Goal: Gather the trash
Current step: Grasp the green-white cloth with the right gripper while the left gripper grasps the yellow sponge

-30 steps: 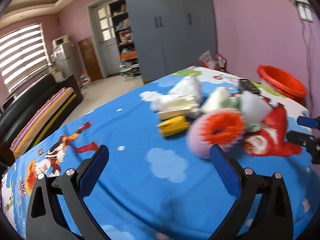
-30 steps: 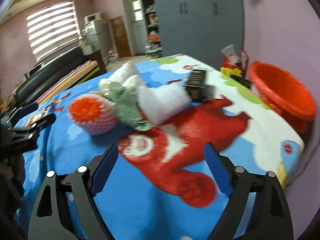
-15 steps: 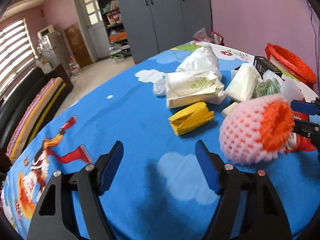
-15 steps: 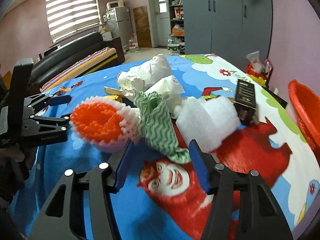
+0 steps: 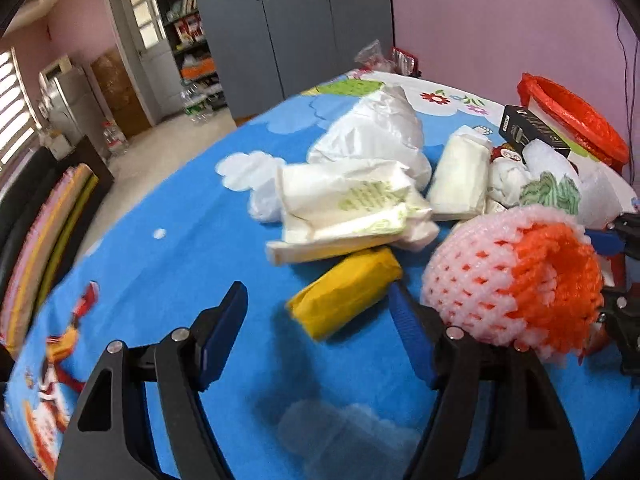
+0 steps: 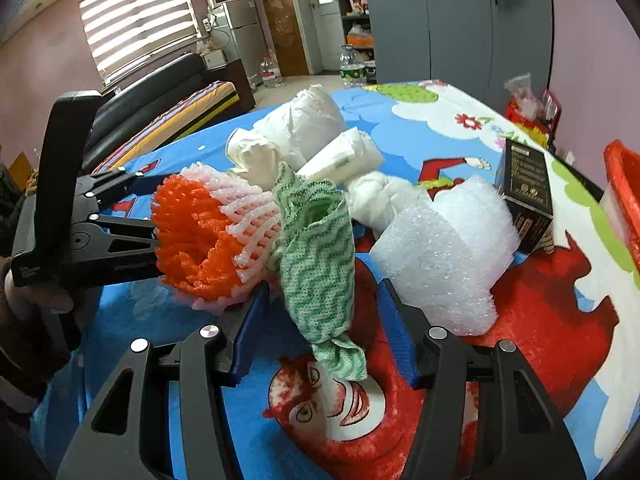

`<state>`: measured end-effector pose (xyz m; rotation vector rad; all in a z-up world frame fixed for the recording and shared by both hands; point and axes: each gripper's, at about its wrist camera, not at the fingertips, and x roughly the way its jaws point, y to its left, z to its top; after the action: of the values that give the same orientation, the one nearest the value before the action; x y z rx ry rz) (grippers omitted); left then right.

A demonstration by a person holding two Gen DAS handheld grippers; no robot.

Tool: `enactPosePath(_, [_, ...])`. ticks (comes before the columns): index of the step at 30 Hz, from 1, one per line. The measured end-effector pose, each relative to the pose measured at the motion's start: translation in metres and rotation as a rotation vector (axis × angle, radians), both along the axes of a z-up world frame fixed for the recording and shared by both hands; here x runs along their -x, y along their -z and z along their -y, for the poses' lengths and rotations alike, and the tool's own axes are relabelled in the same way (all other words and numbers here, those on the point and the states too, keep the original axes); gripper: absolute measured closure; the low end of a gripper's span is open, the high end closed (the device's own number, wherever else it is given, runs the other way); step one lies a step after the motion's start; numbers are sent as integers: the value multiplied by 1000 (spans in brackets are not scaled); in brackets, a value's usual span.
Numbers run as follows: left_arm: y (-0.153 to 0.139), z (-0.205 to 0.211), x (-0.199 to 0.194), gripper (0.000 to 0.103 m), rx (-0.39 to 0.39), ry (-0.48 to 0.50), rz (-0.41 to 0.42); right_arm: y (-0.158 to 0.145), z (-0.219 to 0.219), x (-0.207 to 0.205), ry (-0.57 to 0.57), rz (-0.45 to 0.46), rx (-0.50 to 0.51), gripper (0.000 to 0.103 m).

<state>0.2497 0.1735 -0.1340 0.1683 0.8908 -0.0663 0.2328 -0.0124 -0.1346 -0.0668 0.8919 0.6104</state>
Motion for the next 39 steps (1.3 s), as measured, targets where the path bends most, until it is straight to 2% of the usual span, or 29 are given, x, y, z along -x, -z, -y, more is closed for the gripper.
enactPosePath(2, [6,3,-2,55,40,15,-31,0,2,0,-1,-4,-13,54])
enactPosePath(3, [6,5,-1,58,48,17,-26,-1,3,1,-10,-6,-25,65])
enactPosePath(5, [6,13,3,75,71,48,-27,-1,6,4,-14,-8,-35,70])
enactPosePath(12, [-7,38,41,76,98,58,14,-10,24,31,-14,4,-67,72])
enactPosePath(16, [-13,51,77,76,36,35,42,-17,38,54,-17,22,-65,72])
enactPosePath(25, [-46,33,123,76,51,-53,112,-45,72,86,42,80,-109,72])
enactPosePath(32, [-84,57,148,76,68,-4,197,-65,89,107,62,134,-135,72])
enactPosePath(39, [-100,99,158,76,63,67,229,-76,125,115,125,168,-165,72])
